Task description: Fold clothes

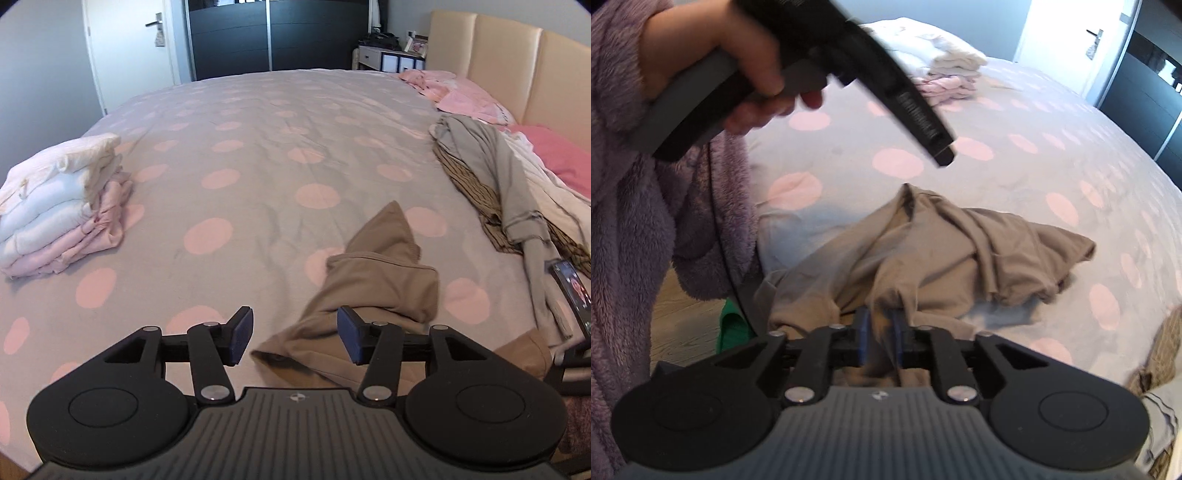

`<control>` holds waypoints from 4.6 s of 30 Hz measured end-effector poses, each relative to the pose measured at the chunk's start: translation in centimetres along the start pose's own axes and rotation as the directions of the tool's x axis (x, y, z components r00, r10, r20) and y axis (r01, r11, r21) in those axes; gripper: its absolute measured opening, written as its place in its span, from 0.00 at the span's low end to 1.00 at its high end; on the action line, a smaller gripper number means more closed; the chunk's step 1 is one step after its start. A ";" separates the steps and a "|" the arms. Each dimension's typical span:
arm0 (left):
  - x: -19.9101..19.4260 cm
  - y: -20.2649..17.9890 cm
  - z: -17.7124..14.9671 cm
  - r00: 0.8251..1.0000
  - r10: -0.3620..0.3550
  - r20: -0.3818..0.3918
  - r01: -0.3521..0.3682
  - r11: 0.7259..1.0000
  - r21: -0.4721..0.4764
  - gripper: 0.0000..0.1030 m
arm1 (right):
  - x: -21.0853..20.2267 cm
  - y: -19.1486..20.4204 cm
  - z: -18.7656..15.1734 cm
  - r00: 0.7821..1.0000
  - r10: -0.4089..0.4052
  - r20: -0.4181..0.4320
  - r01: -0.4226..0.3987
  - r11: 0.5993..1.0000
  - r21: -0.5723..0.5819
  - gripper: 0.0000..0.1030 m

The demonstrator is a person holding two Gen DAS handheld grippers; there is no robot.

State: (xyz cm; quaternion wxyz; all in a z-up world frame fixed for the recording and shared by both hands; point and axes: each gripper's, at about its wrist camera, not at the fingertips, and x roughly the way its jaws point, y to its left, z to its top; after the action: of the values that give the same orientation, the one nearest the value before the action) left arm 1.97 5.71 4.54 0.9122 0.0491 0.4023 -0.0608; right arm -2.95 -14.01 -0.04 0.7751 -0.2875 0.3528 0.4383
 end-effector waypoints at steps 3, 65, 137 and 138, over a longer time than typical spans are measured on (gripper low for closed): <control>-0.2 -1.3 0.0 1.000 -0.029 0.002 0.029 0.999 0.037 0.47 | -1.2 -0.7 -0.2 1.000 -0.021 -0.002 0.021 1.000 -0.008 0.46; 7.2 3.2 -0.1 0.990 -0.120 -0.078 0.103 0.976 -0.191 0.15 | 8.9 -16.8 1.5 0.981 -0.121 -0.152 0.175 0.889 0.424 0.24; 1.9 1.9 3.2 0.985 -0.168 0.042 0.170 0.983 -0.074 0.01 | -4.5 -19.3 -5.9 0.943 -0.321 -0.093 0.309 0.729 0.610 0.01; 2.5 1.7 3.0 0.986 -0.166 0.023 0.167 0.984 -0.067 0.01 | -3.9 -19.1 -6.1 0.943 -0.314 -0.110 0.315 0.735 0.600 0.02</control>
State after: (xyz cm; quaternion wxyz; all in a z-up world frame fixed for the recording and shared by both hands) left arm 6.04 6.80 4.76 0.9085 -0.0164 0.3989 -0.1233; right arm 10.66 -29.06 2.12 0.8884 -0.0779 0.4219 0.1634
